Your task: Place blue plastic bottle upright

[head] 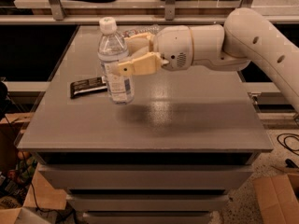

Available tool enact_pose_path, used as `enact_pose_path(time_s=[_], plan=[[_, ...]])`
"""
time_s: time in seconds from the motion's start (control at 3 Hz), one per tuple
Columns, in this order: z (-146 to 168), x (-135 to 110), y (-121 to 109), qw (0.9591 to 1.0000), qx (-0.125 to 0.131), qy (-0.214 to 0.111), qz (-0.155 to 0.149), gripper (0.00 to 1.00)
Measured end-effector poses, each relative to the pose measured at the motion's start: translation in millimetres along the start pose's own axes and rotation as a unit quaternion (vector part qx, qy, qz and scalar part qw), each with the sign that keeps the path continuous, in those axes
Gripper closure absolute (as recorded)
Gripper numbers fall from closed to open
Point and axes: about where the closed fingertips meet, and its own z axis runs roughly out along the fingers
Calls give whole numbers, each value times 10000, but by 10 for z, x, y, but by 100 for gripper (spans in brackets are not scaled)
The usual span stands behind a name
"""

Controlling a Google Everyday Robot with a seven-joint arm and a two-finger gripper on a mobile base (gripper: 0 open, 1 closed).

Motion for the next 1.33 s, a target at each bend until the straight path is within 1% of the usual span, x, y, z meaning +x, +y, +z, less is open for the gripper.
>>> enact_pose_path(time_s=[0.33, 0.67, 1.0, 1.33], plan=[[53, 91, -14, 9999, -109, -92, -13, 100], [79, 194, -14, 9998, -170, -123, 48, 100], [81, 202, -15, 9998, -173, -122, 52, 100], [80, 370, -49, 9996, -194, 9, 193, 100]])
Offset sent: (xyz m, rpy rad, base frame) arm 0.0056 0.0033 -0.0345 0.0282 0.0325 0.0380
